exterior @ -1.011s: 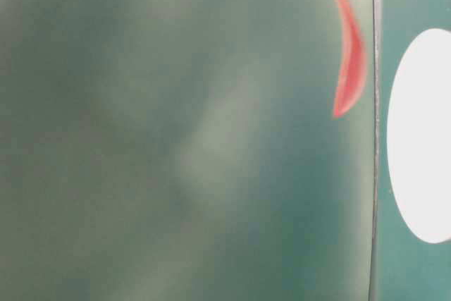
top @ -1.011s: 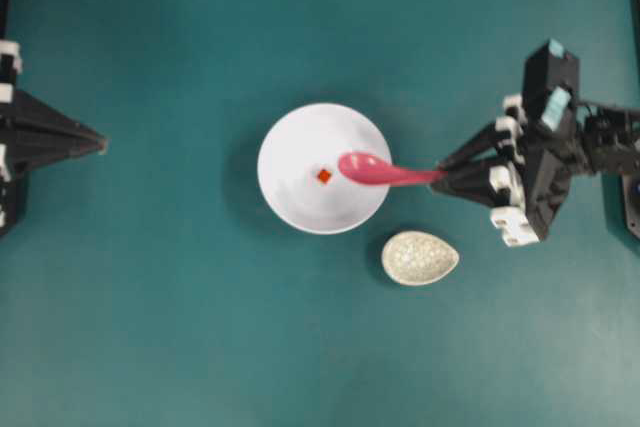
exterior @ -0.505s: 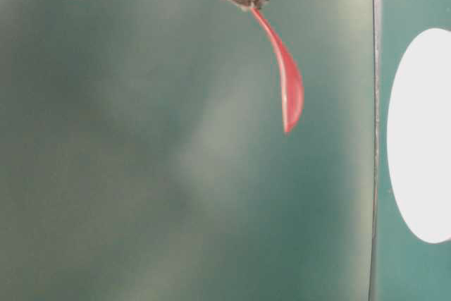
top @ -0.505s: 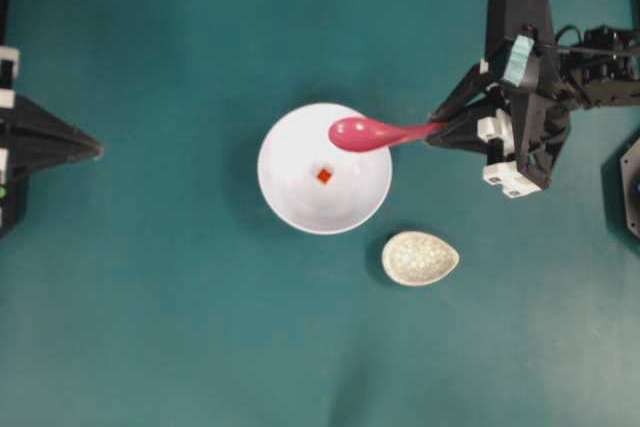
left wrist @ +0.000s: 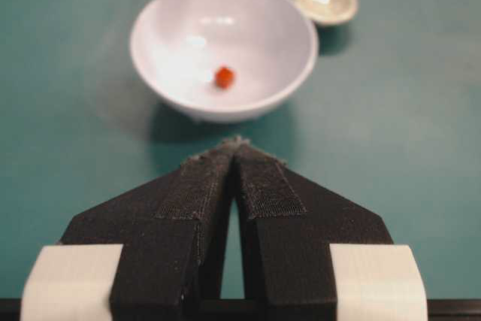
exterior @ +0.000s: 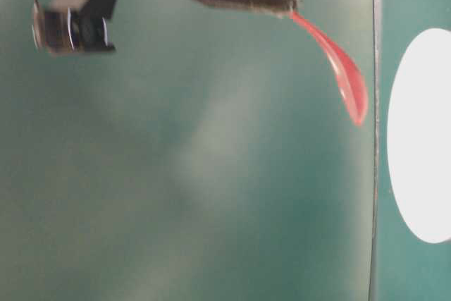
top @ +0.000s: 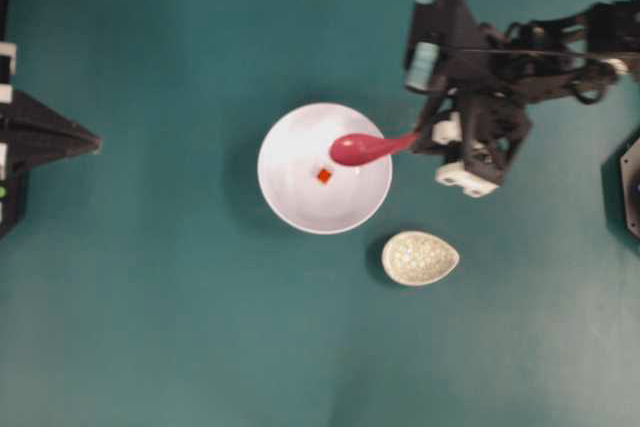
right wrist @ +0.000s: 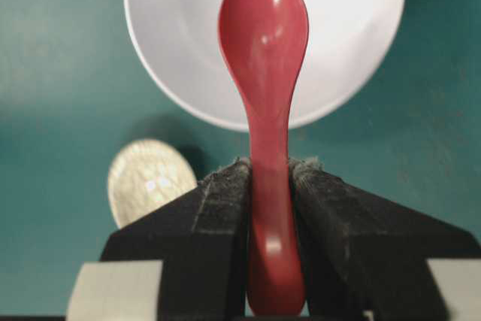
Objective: Grip the spoon and scoop the red block from the bowl with right arm.
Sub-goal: 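Lift the spoon and carry it up over the white bowl, then lower the spoon bowl into the white bowl beside the red cube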
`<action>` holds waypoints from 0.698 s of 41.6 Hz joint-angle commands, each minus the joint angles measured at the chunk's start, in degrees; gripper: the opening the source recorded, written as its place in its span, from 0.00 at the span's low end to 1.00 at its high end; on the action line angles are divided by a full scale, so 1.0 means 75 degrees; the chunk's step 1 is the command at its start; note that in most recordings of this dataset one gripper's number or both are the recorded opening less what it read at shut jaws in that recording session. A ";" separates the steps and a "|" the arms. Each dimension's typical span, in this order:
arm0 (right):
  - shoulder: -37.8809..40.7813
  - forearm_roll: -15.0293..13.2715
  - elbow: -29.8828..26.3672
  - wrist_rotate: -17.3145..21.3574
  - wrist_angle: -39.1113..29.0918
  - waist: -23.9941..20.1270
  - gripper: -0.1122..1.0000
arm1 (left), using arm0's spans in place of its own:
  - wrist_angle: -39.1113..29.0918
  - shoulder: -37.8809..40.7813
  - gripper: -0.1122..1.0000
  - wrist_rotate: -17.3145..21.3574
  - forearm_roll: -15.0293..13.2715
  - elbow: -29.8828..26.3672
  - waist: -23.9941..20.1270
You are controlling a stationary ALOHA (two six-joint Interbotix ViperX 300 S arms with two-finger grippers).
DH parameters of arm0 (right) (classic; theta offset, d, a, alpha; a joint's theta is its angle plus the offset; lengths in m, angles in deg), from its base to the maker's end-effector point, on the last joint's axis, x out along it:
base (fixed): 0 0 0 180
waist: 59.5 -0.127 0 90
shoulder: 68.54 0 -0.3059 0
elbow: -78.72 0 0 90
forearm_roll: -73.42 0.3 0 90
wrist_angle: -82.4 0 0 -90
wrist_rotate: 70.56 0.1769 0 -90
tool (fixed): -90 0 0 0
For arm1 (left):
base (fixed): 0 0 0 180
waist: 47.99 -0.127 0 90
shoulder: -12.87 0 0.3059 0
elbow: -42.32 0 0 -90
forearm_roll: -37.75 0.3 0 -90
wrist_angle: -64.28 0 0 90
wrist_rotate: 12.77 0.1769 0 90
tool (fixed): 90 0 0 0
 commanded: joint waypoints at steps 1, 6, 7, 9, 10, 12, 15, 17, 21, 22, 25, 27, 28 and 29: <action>0.0270 -0.0035 -0.0586 0.0117 -0.0234 0.0000 0.31 | 0.0094 0.0035 0.13 0.0000 0.0023 -0.0199 -0.0117; 0.0668 -0.0129 -0.1031 0.0141 -0.0469 0.0000 0.31 | 0.0105 0.0000 0.13 0.0000 0.0023 -0.0211 -0.0164; 0.0750 -0.0152 -0.1102 0.0141 -0.0527 0.0000 0.31 | 0.0117 0.0000 0.13 0.0000 0.0023 -0.0211 -0.0176; 0.0855 -0.0176 -0.1172 0.0164 -0.0586 0.0000 0.31 | 0.0117 -0.0012 0.13 0.0000 0.0023 -0.0223 -0.0164; 0.0902 -0.0176 -0.1195 0.0164 -0.0633 0.0000 0.31 | 0.0129 -0.0012 0.13 0.0000 0.0023 -0.0223 -0.0176; 0.0996 -0.0164 -0.1230 0.0223 -0.0727 0.0000 0.31 | 0.0129 -0.0023 0.13 -0.0012 0.0023 -0.0246 -0.0176; 0.1102 -0.0164 -0.1266 0.0328 -0.0867 0.0000 0.31 | 0.0129 -0.0059 0.13 -0.0012 0.0023 -0.0270 -0.0176; 0.1172 -0.0164 -0.1289 0.0445 -0.0973 0.0000 0.31 | 0.0129 -0.0082 0.13 -0.0012 0.0023 -0.0293 -0.0176; 0.1242 -0.0176 -0.1289 0.0633 -0.1090 0.0000 0.31 | 0.0129 -0.0129 0.13 -0.0012 0.0023 -0.0305 -0.0176; 0.1242 -0.0176 -0.1289 0.0691 -0.1102 0.0000 0.31 | 0.0129 -0.0129 0.13 -0.0012 0.0023 -0.0305 -0.0164; 0.1254 -0.0176 -0.1289 0.0785 -0.1113 0.0000 0.31 | 0.0129 -0.0141 0.13 -0.0012 0.0023 -0.0305 -0.0176; 0.1266 -0.0176 -0.1289 0.0820 -0.1125 0.0000 0.31 | 0.0129 -0.0141 0.13 -0.0012 0.0023 -0.0305 -0.0176; 0.1266 -0.0176 -0.1277 0.0844 -0.1125 0.0000 0.31 | 0.0129 -0.0129 0.13 -0.0012 0.0023 -0.0305 -0.0176; 0.1266 -0.0176 -0.1266 0.0867 -0.1137 0.0000 0.31 | 0.0129 -0.0141 0.13 -0.0012 0.0023 -0.0305 -0.0164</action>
